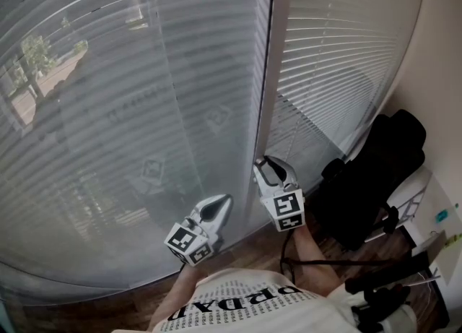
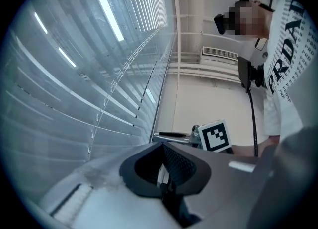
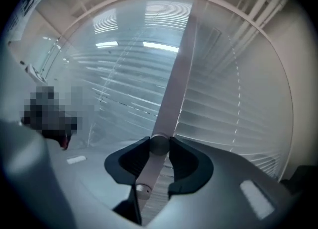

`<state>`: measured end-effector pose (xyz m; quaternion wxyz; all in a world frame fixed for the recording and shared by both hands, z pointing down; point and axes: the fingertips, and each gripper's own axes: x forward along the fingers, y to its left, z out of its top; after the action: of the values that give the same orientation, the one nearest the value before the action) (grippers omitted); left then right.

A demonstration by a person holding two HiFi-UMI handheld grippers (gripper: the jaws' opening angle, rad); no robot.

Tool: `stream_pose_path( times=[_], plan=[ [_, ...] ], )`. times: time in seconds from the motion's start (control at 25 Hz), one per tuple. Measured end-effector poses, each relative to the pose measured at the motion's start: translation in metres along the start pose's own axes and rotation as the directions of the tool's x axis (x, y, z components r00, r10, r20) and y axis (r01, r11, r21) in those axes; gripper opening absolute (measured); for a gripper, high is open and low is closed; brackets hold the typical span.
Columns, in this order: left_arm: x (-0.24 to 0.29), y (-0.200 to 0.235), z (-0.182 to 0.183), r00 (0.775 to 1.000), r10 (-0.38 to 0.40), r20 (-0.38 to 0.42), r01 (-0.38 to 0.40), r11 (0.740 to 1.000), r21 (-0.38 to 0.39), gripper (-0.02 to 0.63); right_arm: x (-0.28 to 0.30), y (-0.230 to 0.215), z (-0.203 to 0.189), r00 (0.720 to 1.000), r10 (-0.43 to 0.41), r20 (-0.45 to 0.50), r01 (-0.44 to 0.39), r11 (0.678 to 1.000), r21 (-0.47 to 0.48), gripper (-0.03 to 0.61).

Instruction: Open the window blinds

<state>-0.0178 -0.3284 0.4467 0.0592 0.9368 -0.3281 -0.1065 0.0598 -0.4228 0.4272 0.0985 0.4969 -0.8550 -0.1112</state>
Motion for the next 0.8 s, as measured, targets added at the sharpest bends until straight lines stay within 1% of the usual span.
stream_pose_path(
  times=[0.16,0.28,0.4,0.48,0.56,0.64,0.72,0.76,0.8],
  plan=[
    [0.001,0.000,-0.001,1.000,-0.001,0.001,0.001,1.000,-0.001,-0.008,0.000,-0.003,-0.002,1.000,0.006,0.018,-0.008,0.992,0.123,0.132],
    [0.001,-0.001,-0.002,1.000,0.000,0.002,0.000,1.000,-0.007,-0.008,0.000,-0.005,-0.003,0.999,0.013,0.035,-0.020,0.972,0.233,0.132],
    [0.001,-0.001,-0.002,1.000,0.000,0.003,0.000,1.000,-0.008,-0.008,0.000,-0.005,-0.003,0.999,0.013,0.041,-0.024,0.962,0.273,0.132],
    [0.001,-0.001,-0.003,1.000,0.000,0.004,0.000,1.000,-0.007,-0.008,0.000,-0.005,-0.003,0.999,0.011,0.047,-0.023,0.960,0.279,0.133],
    [0.002,-0.002,-0.002,1.000,0.001,0.006,-0.001,1.000,-0.011,-0.008,-0.001,-0.005,-0.003,0.999,0.001,0.053,-0.014,0.969,0.246,0.133],
    [0.001,-0.002,-0.002,1.000,0.002,0.006,-0.002,1.000,-0.013,-0.008,-0.002,-0.004,-0.002,0.999,-0.011,0.045,0.004,0.989,0.149,0.135],
    [0.000,-0.001,-0.002,1.000,0.007,0.006,-0.007,1.000,-0.012,-0.008,-0.005,0.000,0.003,0.999,-0.015,0.031,0.015,1.000,-0.013,0.146],
    [-0.001,0.001,-0.001,1.000,0.010,0.006,-0.010,1.000,-0.010,-0.008,-0.005,0.003,0.005,1.000,-0.013,0.020,0.015,0.994,-0.108,0.157],
    [-0.002,0.002,-0.001,1.000,0.013,0.006,-0.012,1.000,-0.009,-0.008,-0.004,0.006,0.006,1.000,-0.012,0.001,0.012,0.979,-0.204,0.161]
  ],
)
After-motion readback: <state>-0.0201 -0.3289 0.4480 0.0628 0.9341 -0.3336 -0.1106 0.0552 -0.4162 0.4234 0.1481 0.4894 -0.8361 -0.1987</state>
